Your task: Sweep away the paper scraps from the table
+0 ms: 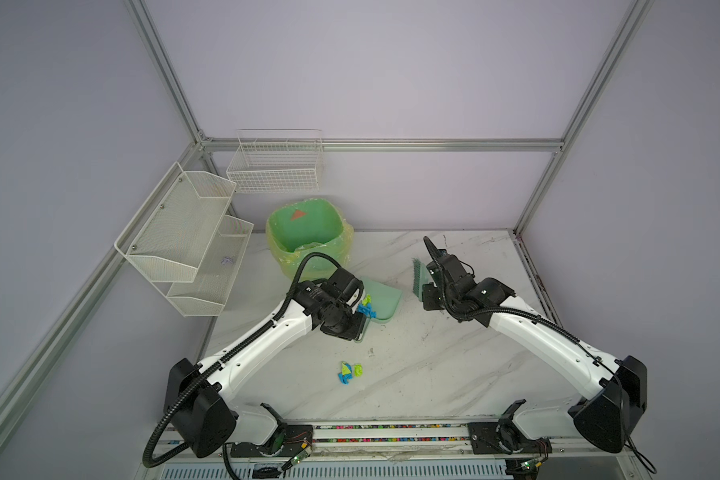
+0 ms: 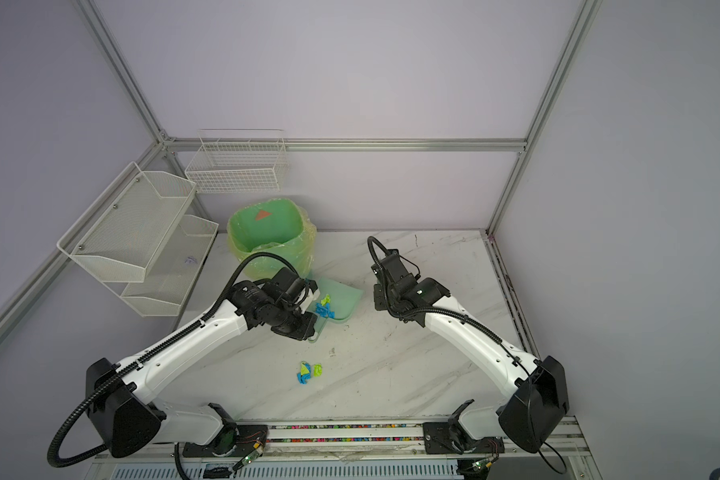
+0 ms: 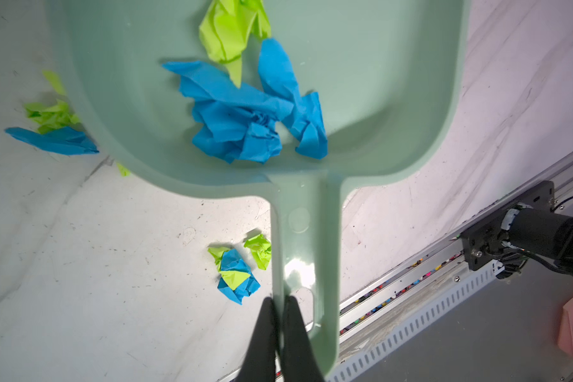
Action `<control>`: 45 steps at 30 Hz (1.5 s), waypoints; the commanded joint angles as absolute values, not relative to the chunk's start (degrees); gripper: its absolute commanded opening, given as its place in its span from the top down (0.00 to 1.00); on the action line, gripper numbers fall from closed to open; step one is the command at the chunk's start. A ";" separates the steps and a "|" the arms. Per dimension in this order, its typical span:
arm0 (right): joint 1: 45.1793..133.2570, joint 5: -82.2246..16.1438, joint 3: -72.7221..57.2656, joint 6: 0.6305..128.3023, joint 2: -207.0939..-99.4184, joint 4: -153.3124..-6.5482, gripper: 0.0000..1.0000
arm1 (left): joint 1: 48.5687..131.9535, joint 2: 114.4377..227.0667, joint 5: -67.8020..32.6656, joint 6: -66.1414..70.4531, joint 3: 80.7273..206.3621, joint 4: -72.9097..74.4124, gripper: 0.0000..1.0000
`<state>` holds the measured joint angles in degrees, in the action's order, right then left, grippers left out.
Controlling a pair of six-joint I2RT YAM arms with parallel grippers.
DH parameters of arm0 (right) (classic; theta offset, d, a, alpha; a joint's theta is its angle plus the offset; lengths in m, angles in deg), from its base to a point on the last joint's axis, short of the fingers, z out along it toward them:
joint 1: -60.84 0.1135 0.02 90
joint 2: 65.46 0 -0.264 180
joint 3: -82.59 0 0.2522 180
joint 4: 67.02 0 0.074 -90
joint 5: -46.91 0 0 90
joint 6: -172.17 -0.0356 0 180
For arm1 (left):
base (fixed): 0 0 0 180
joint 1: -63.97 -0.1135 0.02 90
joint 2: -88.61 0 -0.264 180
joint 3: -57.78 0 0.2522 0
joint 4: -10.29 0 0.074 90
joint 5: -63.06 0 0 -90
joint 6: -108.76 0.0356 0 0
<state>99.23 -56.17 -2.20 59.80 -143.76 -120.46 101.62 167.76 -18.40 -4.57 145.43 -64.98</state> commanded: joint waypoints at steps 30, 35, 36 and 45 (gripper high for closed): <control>96.87 -50.86 8.96 58.02 -137.99 -113.68 1.00 | 88.57 189.24 -29.13 8.01 203.34 -84.67 1.00; 96.87 -49.78 9.41 57.63 -137.68 -112.70 1.00 | 83.14 190.21 -31.94 9.60 206.23 -84.59 1.00; 96.87 -49.54 9.41 57.63 -137.69 -112.53 1.00 | 82.41 190.35 -33.07 10.07 206.59 -84.55 1.00; 96.87 -48.61 9.10 57.62 -137.73 -112.15 1.00 | 78.01 191.93 -48.86 16.53 208.04 -84.33 1.00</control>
